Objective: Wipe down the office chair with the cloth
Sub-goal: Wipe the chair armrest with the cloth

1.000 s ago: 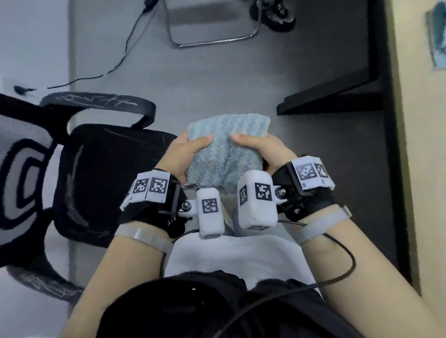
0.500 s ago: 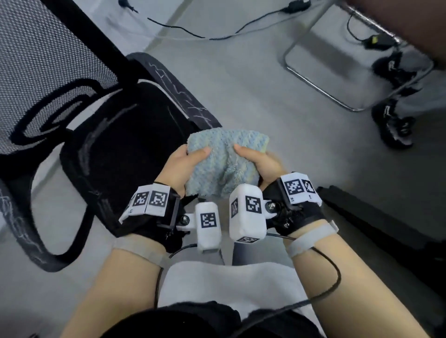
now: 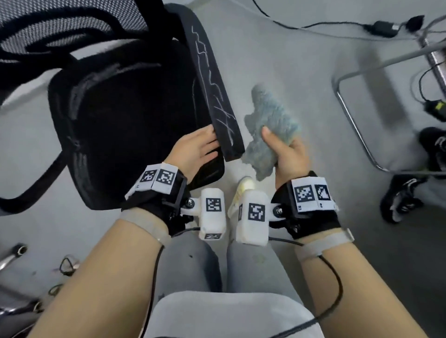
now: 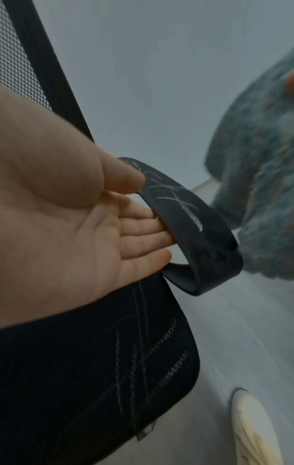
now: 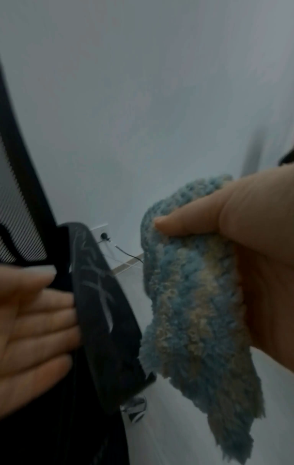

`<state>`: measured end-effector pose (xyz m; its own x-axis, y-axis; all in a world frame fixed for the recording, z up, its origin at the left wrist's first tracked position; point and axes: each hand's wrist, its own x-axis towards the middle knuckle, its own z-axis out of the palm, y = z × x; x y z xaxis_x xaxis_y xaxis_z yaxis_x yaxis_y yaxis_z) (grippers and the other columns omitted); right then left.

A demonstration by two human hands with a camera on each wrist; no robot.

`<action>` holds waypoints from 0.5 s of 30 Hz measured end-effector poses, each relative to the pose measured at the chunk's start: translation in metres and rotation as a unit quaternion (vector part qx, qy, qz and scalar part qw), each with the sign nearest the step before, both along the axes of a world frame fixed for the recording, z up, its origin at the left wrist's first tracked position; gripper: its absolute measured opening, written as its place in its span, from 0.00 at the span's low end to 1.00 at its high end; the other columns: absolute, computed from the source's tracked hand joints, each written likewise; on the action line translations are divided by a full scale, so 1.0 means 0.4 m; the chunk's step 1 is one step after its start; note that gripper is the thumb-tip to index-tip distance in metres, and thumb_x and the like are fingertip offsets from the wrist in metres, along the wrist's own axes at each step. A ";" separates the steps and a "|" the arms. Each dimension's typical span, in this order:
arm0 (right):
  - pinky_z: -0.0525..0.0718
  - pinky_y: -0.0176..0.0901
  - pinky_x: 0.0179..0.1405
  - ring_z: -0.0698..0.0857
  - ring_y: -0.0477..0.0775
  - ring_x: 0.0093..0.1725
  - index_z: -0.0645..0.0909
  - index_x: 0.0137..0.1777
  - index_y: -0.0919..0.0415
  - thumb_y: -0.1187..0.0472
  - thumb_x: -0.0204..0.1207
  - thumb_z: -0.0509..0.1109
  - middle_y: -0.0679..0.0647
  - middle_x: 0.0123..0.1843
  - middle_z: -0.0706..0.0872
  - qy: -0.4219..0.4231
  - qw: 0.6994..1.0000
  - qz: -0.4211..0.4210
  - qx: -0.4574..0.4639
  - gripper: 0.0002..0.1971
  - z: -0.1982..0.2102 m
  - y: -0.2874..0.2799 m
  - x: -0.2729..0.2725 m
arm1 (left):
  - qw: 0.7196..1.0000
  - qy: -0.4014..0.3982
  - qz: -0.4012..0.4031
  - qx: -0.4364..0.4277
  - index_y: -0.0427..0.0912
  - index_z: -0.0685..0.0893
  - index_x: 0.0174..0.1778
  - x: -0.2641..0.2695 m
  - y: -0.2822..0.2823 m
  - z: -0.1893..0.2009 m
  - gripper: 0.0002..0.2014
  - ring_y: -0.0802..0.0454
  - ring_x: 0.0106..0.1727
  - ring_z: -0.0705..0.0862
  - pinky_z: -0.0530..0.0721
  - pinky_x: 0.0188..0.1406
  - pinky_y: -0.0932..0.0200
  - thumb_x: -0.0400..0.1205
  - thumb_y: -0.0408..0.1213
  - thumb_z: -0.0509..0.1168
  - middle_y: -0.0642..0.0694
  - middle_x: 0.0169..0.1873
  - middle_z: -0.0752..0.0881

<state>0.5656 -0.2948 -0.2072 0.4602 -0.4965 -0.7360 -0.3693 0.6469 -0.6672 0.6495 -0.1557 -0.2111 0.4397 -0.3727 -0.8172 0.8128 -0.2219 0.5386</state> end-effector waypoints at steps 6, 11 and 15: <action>0.81 0.48 0.55 0.82 0.54 0.51 0.84 0.28 0.48 0.65 0.69 0.76 0.59 0.53 0.81 0.035 0.992 0.113 -0.038 0.13 -0.040 0.081 -0.016 | 1.000 0.003 -0.018 0.015 0.39 0.74 0.69 -0.010 0.021 0.002 0.19 0.53 0.58 0.81 0.75 0.67 0.55 0.87 0.42 0.47 0.48 0.56 0.83; 0.66 0.17 0.66 0.56 0.44 0.80 0.83 0.33 0.52 0.71 0.72 0.72 0.55 0.83 0.55 0.000 0.936 0.325 -0.133 0.12 -0.055 0.110 -0.042 | 0.997 0.025 -0.065 0.034 0.41 0.80 0.60 -0.049 0.092 -0.015 0.15 0.50 0.56 0.84 0.79 0.62 0.55 0.86 0.38 0.50 0.46 0.53 0.85; 0.78 0.47 0.68 0.74 0.49 0.66 0.83 0.60 0.60 0.71 0.70 0.73 0.57 0.68 0.74 0.005 0.884 0.395 -0.251 0.18 -0.098 0.135 -0.076 | 0.994 0.024 -0.089 0.064 0.39 0.82 0.54 -0.073 0.131 -0.052 0.10 0.53 0.47 0.86 0.82 0.54 0.59 0.84 0.34 0.56 0.47 0.44 0.86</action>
